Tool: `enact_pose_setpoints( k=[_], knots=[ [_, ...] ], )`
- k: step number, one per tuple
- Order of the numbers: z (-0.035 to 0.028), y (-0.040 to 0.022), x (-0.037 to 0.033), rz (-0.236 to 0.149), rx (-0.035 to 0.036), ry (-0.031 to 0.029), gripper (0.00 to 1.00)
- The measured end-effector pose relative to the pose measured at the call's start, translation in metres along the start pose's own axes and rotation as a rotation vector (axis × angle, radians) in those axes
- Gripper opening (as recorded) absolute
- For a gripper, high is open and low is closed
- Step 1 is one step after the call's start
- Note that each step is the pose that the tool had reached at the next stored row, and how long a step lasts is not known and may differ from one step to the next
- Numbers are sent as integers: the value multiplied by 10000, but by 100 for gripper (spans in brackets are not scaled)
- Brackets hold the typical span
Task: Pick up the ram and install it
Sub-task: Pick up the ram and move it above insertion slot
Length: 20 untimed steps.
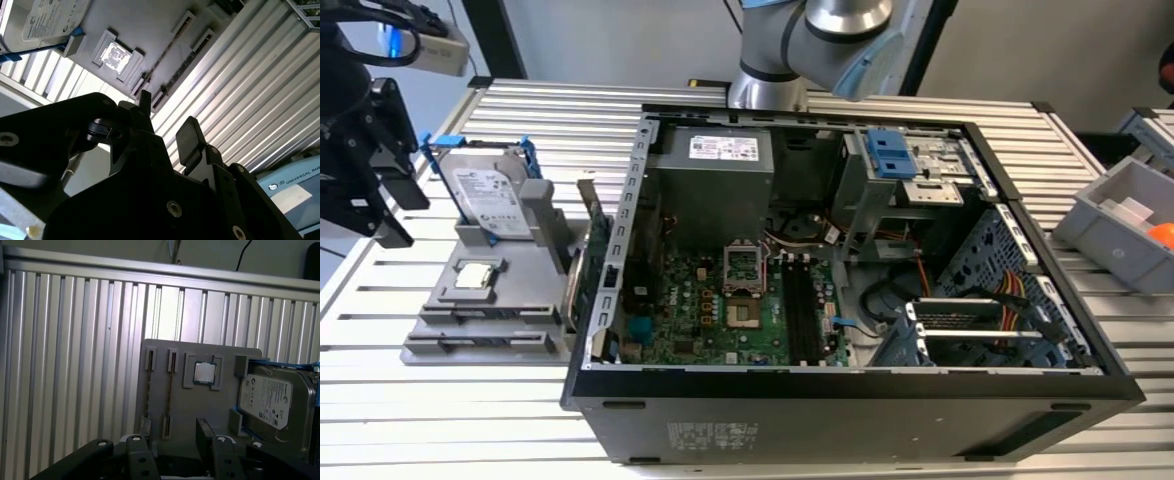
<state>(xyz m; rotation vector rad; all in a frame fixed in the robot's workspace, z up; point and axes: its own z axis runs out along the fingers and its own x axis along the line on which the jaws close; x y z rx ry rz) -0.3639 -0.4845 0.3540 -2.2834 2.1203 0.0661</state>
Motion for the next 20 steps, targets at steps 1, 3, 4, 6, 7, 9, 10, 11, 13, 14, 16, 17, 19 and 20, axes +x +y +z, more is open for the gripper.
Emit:
enact_pose_setpoints(
  k=[1, 3, 4, 6, 7, 9, 10, 11, 13, 14, 16, 17, 19, 20],
  knots=[
    [7, 0, 0, 0, 3, -1, 100],
    [26, 0, 1, 4, 1, 2, 100],
    [40, 0, 2, 21, 3, 2, 100],
    [60, 0, 3, 131, 7, 2, 100],
    [70, -1, 4, 209, 11, 0, 100],
    [87, -1, 4, 353, 17, -1, 100],
    [97, -1, 5, 412, 21, -2, 100],
    [104, -1, 5, 459, 22, -1, 100],
    [109, -1, 5, 496, 22, -1, 100],
    [109, -1, 5, 498, 22, 0, 100],
    [114, -1, 5, 500, 25, -3, 100],
    [116, -1, 5, 500, 25, -3, 100],
    [120, -1, 6, 500, 25, -3, 100],
    [122, -1, 6, 500, 25, -2, 100]
  ],
)
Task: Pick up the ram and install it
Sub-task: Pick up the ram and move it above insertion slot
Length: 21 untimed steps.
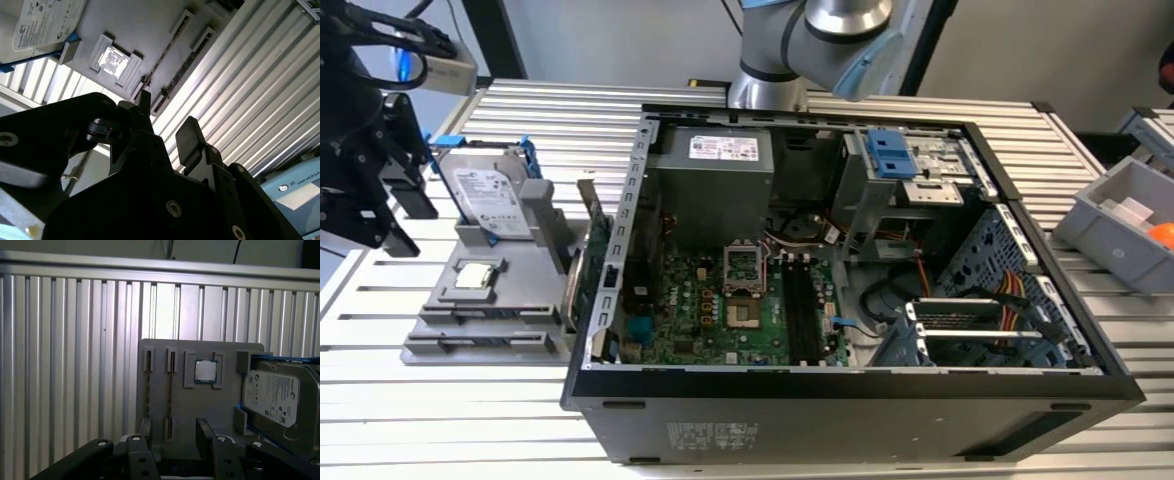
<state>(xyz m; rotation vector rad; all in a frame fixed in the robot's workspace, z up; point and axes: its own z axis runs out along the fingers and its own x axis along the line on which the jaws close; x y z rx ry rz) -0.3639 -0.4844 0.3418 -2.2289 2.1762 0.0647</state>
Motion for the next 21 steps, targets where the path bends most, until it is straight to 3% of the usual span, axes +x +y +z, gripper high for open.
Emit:
enact_pose_setpoints(
  k=[21],
  knots=[
    [75, -1, 4, 0, 0, 1, 100]
  ],
)
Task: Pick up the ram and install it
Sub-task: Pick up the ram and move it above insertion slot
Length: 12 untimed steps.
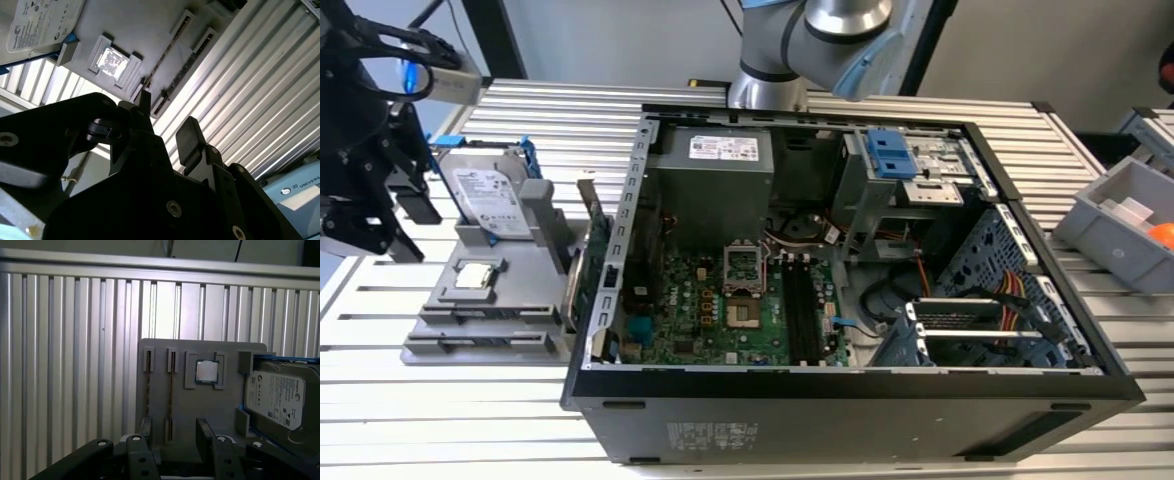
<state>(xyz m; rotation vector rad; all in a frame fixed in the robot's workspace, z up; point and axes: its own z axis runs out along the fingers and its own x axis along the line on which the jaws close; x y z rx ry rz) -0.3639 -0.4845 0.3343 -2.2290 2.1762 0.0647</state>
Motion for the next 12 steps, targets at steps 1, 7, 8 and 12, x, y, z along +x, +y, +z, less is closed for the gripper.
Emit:
enact_pose_setpoints(
  k=[1, 7, 8, 12],
  knots=[
    [3, 0, 0, 0, 0, 0, 100],
    [24, -1, 1, 0, 0, 0, 100],
    [28, -1, 1, 0, 0, -1, 100],
    [42, -1, 2, 0, 0, 0, 100]
  ],
)
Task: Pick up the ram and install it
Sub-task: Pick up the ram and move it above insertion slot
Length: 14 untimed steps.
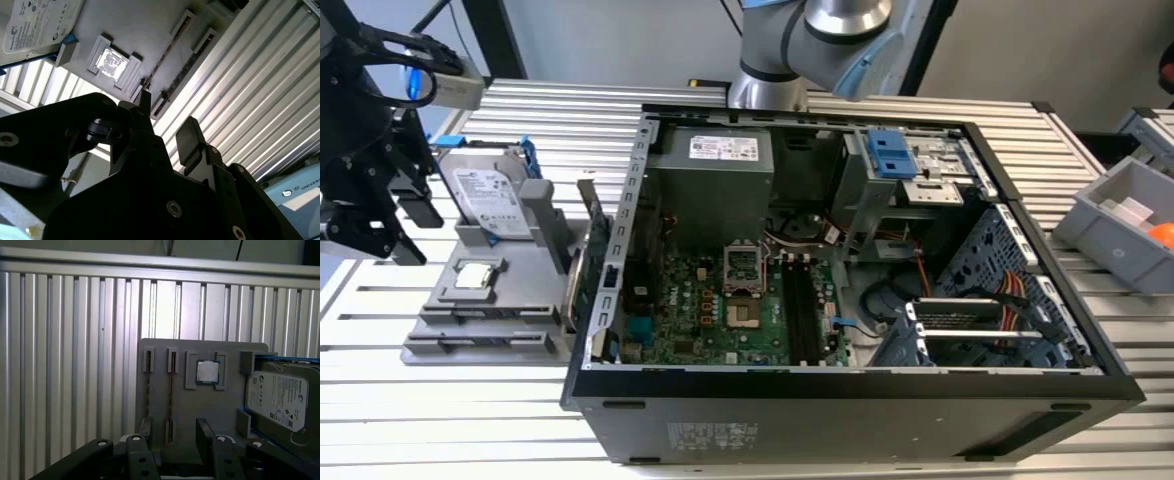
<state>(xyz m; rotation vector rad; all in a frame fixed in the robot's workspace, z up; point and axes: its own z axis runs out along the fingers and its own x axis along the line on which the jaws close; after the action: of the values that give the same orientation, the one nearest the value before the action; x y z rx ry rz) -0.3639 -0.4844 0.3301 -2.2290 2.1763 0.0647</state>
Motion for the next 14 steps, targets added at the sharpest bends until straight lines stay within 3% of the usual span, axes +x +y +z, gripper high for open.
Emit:
enact_pose_setpoints(
  k=[14],
  knots=[
    [55, 0, 3, 0, 1, 0, 100]
  ],
)
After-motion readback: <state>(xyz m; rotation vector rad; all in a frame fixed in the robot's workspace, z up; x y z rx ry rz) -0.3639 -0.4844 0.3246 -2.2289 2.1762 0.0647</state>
